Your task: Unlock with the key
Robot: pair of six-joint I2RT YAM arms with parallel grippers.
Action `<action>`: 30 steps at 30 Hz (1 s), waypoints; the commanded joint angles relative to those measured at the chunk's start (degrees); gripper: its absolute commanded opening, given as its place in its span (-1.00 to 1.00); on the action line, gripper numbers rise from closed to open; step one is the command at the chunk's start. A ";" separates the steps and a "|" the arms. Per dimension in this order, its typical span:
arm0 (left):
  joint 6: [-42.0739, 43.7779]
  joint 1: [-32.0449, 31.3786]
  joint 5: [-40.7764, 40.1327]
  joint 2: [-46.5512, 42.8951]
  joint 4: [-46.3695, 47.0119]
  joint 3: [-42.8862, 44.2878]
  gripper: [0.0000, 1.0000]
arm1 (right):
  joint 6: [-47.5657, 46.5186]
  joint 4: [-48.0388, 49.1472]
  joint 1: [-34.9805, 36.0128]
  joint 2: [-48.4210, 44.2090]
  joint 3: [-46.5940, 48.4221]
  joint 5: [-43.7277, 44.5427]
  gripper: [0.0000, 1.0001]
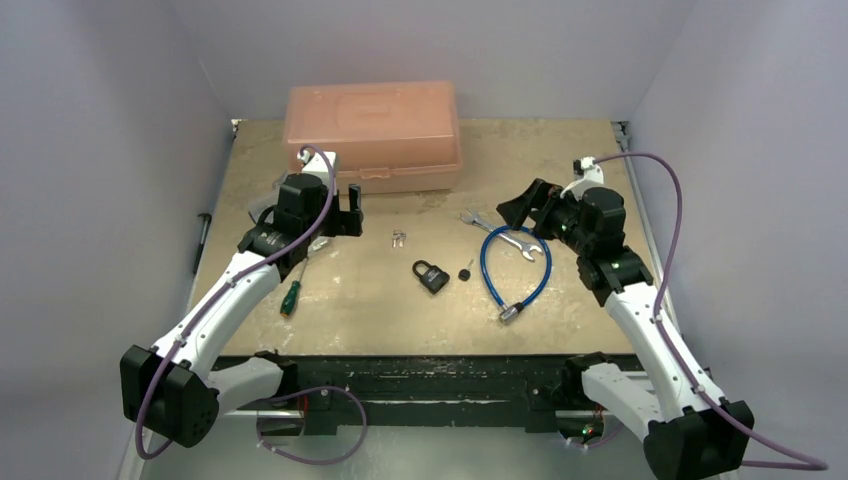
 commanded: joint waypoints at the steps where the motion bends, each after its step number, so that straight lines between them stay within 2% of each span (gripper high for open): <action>1: 0.79 -0.10 0.01 -0.68 2.41 0.04 0.98 | 2.40 -12.98 0.12 -1.67 2.24 8.05 0.98; 14: 0.96 -0.10 4.08 -0.45 3.78 -0.44 0.97 | 10.49 -30.03 0.07 -8.89 -3.46 19.88 0.89; 18: 0.79 -0.90 7.81 1.11 3.81 -0.64 0.91 | 10.87 -30.35 0.17 -9.21 -5.77 17.79 0.87; 22: 1.37 -3.31 7.99 2.70 3.57 -0.56 0.84 | 7.43 -29.45 0.62 -6.75 -5.91 13.93 0.83; 30: 2.25 -6.98 9.88 6.50 2.15 0.64 0.66 | 5.21 -26.50 3.55 -2.17 -3.98 12.31 0.80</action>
